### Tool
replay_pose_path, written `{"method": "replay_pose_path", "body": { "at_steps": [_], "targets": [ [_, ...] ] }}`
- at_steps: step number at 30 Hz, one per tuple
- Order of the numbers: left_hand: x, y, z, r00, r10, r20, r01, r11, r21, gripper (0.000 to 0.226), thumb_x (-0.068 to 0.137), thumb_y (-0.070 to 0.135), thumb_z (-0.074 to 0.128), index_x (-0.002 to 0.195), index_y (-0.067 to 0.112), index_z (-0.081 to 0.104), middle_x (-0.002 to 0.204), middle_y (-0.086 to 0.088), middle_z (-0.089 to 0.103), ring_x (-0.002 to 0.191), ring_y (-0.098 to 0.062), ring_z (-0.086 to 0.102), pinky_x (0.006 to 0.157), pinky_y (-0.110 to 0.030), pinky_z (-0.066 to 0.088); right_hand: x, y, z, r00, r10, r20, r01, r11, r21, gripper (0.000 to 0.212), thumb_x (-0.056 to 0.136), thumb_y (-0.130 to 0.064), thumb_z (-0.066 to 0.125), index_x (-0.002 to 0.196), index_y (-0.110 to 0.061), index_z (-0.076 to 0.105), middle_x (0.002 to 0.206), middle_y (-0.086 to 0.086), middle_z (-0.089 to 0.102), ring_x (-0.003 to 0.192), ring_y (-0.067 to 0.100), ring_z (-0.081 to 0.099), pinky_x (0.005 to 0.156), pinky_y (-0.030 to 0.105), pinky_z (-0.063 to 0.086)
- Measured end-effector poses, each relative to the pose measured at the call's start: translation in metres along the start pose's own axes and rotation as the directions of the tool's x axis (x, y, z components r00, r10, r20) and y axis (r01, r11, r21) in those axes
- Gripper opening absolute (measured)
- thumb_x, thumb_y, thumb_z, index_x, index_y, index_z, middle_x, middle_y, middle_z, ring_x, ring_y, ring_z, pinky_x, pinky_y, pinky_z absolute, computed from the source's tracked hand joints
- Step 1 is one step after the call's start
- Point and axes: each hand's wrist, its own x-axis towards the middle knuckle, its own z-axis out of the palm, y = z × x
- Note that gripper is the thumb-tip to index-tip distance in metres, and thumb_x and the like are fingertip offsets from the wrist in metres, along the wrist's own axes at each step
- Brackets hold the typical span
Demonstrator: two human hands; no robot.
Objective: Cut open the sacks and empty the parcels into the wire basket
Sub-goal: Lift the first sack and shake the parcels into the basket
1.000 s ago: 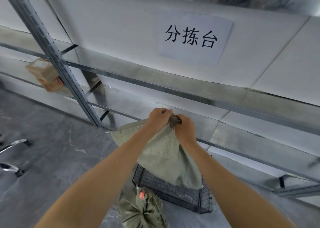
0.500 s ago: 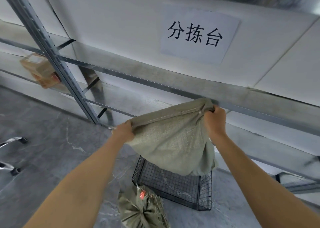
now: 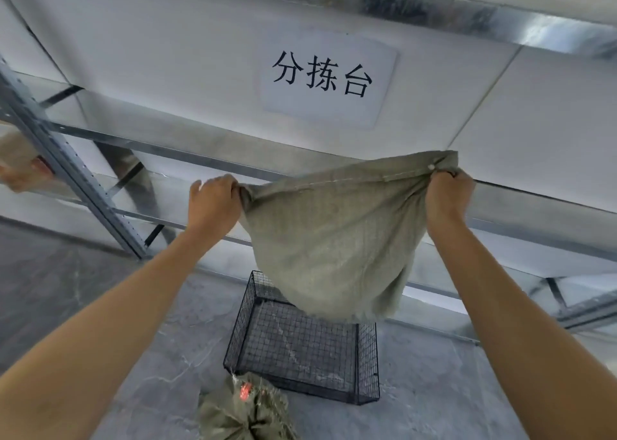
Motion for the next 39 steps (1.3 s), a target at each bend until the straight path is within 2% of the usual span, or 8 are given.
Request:
{"method": "replay_pose_path", "body": {
  "at_steps": [4,7,9,13,22,28,36,39],
  "targets": [
    [0.020,0.046,-0.027,0.969,0.055,-0.239,-0.094,0.984,-0.153,0.026,0.092,0.008,0.038,0.085,0.001,0.062,0.077,-0.016,0.064,0.070,-0.035,0.055,0.076,-0.040,0.042,0.019,-0.011,-0.033,0.965,-0.134,-0.225,0.135,0.991,-0.012,0.027,0.080,0.001,0.036,0.060,-0.017,0.038,0.059,-0.006,0.039,0.053,0.008,0.033,0.052,0.024,0.027],
    [0.012,0.057,-0.009,0.999,0.040,0.027,-0.038,0.997,-0.071,0.025,0.094,0.011,0.035,0.086,0.007,0.059,0.075,-0.008,0.060,0.079,-0.033,0.057,0.087,-0.041,0.039,0.023,0.032,-0.040,0.997,0.001,0.083,0.034,0.906,-0.421,0.019,0.086,0.002,0.039,0.086,-0.007,0.056,0.069,0.003,0.049,0.068,0.021,0.050,0.064,0.029,0.035],
    [0.016,0.060,-0.007,0.997,-0.053,0.058,0.064,0.976,-0.209,0.023,0.094,0.009,0.035,0.092,0.005,0.058,0.080,-0.010,0.059,0.080,-0.032,0.056,0.077,-0.038,0.043,0.031,0.058,-0.047,0.979,0.084,0.187,0.023,0.860,-0.509,0.023,0.084,0.005,0.038,0.095,0.002,0.058,0.073,0.010,0.052,0.077,0.027,0.051,0.063,0.032,0.037],
    [0.044,0.074,-0.025,0.998,-0.047,-0.045,0.034,0.968,-0.249,0.028,0.095,0.011,0.036,0.103,0.000,0.060,0.093,-0.017,0.065,0.087,-0.036,0.058,0.081,-0.044,0.049,0.038,0.048,-0.053,0.997,0.017,0.078,0.017,0.913,-0.407,0.024,0.080,0.009,0.034,0.087,-0.002,0.054,0.067,0.003,0.046,0.073,0.025,0.048,0.058,0.029,0.037],
    [0.035,0.058,-0.031,0.999,-0.033,0.040,0.039,0.986,-0.162,0.027,0.091,0.011,0.037,0.096,0.003,0.063,0.089,-0.015,0.065,0.084,-0.036,0.059,0.080,-0.045,0.051,0.023,0.058,-0.055,0.991,0.004,0.131,0.048,0.919,-0.391,0.027,0.078,0.012,0.031,0.084,-0.003,0.053,0.065,0.003,0.046,0.057,0.016,0.040,0.048,0.025,0.029],
    [0.035,0.059,-0.043,0.995,-0.094,0.010,0.094,0.962,-0.256,0.027,0.089,0.009,0.038,0.093,0.002,0.063,0.088,-0.016,0.065,0.084,-0.038,0.060,0.081,-0.048,0.052,0.023,0.043,-0.054,0.992,-0.080,0.094,0.107,0.940,-0.323,0.026,0.079,0.010,0.032,0.085,-0.005,0.053,0.074,0.006,0.051,0.067,0.021,0.044,0.050,0.027,0.031],
    [0.052,0.095,-0.092,0.893,-0.083,-0.442,-0.121,0.901,-0.416,0.024,0.093,0.012,0.036,0.095,0.003,0.059,0.088,-0.009,0.061,0.080,-0.026,0.054,0.072,-0.035,0.041,0.018,-0.025,-0.059,0.900,-0.383,-0.209,0.380,0.923,-0.055,0.033,0.078,0.009,0.031,0.080,-0.018,0.049,0.068,-0.010,0.046,0.058,0.003,0.041,0.050,0.015,0.031],
    [0.039,0.083,-0.057,0.993,0.099,0.070,-0.099,0.995,-0.012,0.025,0.095,0.013,0.035,0.090,0.004,0.057,0.095,-0.018,0.061,0.090,-0.037,0.058,0.077,-0.038,0.039,0.020,0.001,-0.050,0.957,-0.213,0.196,0.280,0.853,-0.440,0.021,0.088,0.001,0.038,0.092,-0.005,0.057,0.079,0.007,0.053,0.074,0.026,0.051,0.061,0.027,0.033]
  ]
}}
